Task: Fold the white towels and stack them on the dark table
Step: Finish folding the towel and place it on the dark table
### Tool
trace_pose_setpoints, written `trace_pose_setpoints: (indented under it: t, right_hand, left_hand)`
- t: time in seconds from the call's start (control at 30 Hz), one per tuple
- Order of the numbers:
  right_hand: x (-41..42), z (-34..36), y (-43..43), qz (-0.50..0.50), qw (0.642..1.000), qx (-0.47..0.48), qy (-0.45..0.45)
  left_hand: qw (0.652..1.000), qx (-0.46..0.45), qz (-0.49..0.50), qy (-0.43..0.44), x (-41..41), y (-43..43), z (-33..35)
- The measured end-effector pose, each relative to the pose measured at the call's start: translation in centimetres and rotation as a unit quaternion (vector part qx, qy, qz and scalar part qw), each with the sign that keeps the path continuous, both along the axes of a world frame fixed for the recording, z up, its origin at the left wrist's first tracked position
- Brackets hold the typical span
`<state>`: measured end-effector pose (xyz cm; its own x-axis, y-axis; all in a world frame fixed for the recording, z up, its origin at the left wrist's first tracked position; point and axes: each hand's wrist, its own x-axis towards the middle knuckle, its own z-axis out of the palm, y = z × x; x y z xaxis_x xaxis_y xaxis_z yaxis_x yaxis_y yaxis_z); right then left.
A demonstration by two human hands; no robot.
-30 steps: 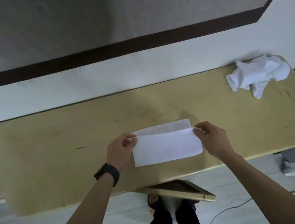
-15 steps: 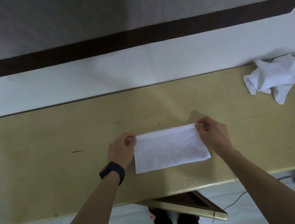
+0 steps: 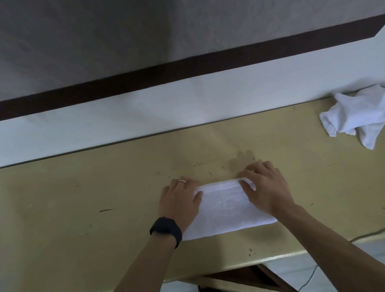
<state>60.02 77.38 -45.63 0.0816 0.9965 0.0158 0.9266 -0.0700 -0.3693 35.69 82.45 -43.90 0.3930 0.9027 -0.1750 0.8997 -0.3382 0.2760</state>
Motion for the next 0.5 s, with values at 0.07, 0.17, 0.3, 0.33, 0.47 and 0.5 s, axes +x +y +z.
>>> trace_pose_setpoints:
  t: [0.07, 0.17, 0.3, 0.33, 0.47, 0.5]
  right_hand:
    - [-0.3, -0.4, 0.3, 0.012, 1.0, 0.004, 0.014]
    - [-0.4, -0.5, 0.7, 0.005, 1.0, -0.003, 0.024]
    - [-0.5, -0.6, 1.1, 0.002, 1.0, -0.018, 0.023]
    - [-0.5, -0.6, 1.1, 0.002, 1.0, -0.019, 0.022]
    - [-0.6, -0.8, 1.2, -0.006, 1.0, -0.021, 0.018]
    - [-0.7, -0.7, 1.2, -0.007, 1.0, -0.021, 0.016]
  left_hand:
    - [1.0, -0.008, -0.024, 0.007, 0.5, 0.3, -0.2]
    - [1.0, -0.023, -0.011, -0.007, 0.5, 0.9, -0.4]
    - [0.999, -0.042, 0.004, -0.021, 0.5, 1.7, -0.4]
    - [0.999, -0.045, 0.0, -0.02, 0.5, 1.8, -0.4]
    - [0.997, -0.07, 0.0, -0.032, 0.5, 2.2, 0.0]
    - [0.996, -0.079, 0.007, -0.043, 0.4, 2.5, 0.2]
